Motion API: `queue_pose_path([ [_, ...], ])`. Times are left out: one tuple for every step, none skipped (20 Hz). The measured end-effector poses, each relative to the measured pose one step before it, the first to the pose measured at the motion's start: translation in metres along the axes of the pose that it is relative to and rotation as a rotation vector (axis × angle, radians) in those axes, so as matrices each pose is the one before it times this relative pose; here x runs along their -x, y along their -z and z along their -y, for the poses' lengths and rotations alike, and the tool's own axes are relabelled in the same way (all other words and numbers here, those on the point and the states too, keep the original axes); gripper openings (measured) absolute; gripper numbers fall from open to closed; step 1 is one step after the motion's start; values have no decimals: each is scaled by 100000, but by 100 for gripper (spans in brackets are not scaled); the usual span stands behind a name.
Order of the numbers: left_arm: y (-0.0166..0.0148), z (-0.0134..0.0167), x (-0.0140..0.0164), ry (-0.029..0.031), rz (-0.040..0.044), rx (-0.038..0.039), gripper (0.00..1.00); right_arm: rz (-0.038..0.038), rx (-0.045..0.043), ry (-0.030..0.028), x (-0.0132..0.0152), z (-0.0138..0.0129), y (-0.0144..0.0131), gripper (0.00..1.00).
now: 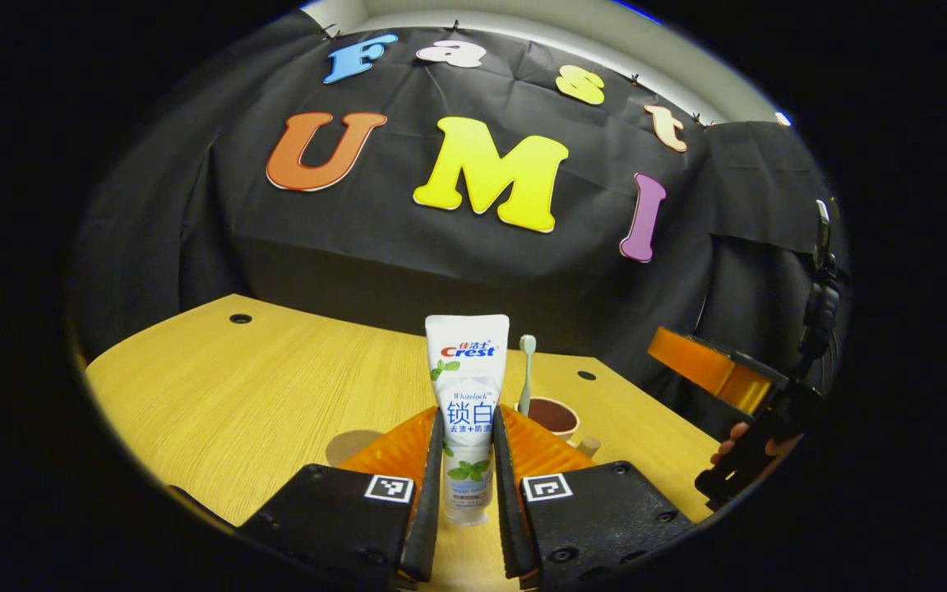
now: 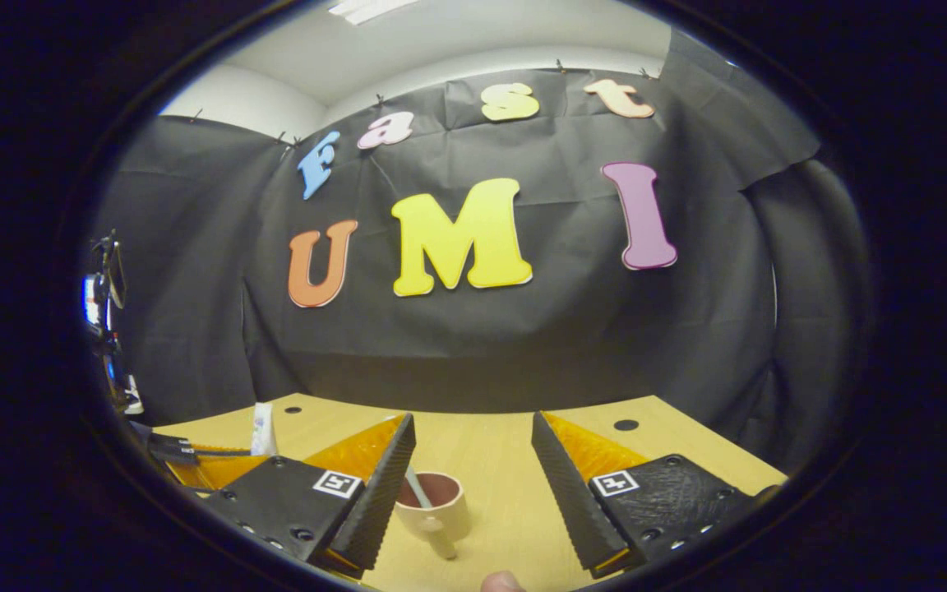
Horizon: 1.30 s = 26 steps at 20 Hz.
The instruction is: Put the toothbrush and toothpaste on the desktop into the cup, then pick up the cup and place it on the coaster on the desktop.
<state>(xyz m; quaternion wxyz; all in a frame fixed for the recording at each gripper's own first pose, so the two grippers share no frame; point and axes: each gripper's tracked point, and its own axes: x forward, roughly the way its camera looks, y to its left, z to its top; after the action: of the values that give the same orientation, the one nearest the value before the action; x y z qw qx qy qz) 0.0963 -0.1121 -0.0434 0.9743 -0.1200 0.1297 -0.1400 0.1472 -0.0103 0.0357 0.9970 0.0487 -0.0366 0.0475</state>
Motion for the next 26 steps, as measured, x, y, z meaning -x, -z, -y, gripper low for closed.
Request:
queue_pose_path([
  [-853,720,-649,878,2621,-217,34,437,-576,676,473,734,-18,86],
  [-927,708,-683,944,3026,-889,34,-17,-403,664,502,676,10,87],
  [-972,733,-743,717,2899,-1696,34,22,-319,330,445,646,35,87],
  [-979,705,-737,584,2990,-1644,34,-92,-302,447,365,526,35,87],
  [-662,838,-876,1569,2844,-1087,34,13,-622,426,378,559,51,87],
  [-515,806,-624,1978,2685,244,34,39,-780,-41,320,395,18,87],
  [-319,965,-730,3036,2888,1372,34,75,-591,174,247,386,51,89],
  [-90,677,-719,3018,2767,2482,34,118,-254,172,140,335,91,90],
  [215,504,-853,2110,1190,2330,34,4,-252,590,237,460,190,92],
  [420,294,-659,714,49,681,34,-323,-200,78,129,375,174,93],
  [690,-193,-434,-444,-1225,-944,34,-399,-474,376,241,416,262,99],
  [538,-244,-275,-640,-509,-1331,34,-221,-633,426,80,396,155,99],
  [605,-3,-366,-326,-325,-788,34,-220,-769,648,112,551,177,95],
  [553,60,-152,182,-204,-327,34,-183,-821,487,-117,419,132,95],
  [525,-53,-62,-323,-384,-151,34,-501,-773,509,48,296,336,95],
  [288,-91,-134,-346,-123,-302,34,-696,-870,246,-138,252,170,95],
  [515,-95,-57,-639,-491,-570,34,-904,-758,-64,-10,27,250,92],
  [386,-242,5,-1098,-860,-667,34,-639,-290,-162,75,-31,143,95],
  [481,-154,-8,-1015,-989,-707,34,-546,289,-221,57,-100,274,95],
  [633,-104,97,-708,-1591,-930,35,-567,680,-241,16,-137,100,95],
  [790,-25,-133,79,-2048,-615,36,-373,663,-357,-10,-161,134,95],
  [757,139,39,662,-2491,-471,39,-459,443,-348,93,-279,102,95],
  [274,21,163,69,-823,-1105,40,-605,482,-482,47,-278,91,95],
  [-279,53,258,-47,998,-1679,41,-774,573,-468,41,-312,101,92],
  [-694,174,179,813,1352,-1324,41,-1079,874,-453,5,-280,122,95],
  [-370,144,241,-3,1332,-1379,56,-1289,1024,-740,-30,-305,84,95],
])
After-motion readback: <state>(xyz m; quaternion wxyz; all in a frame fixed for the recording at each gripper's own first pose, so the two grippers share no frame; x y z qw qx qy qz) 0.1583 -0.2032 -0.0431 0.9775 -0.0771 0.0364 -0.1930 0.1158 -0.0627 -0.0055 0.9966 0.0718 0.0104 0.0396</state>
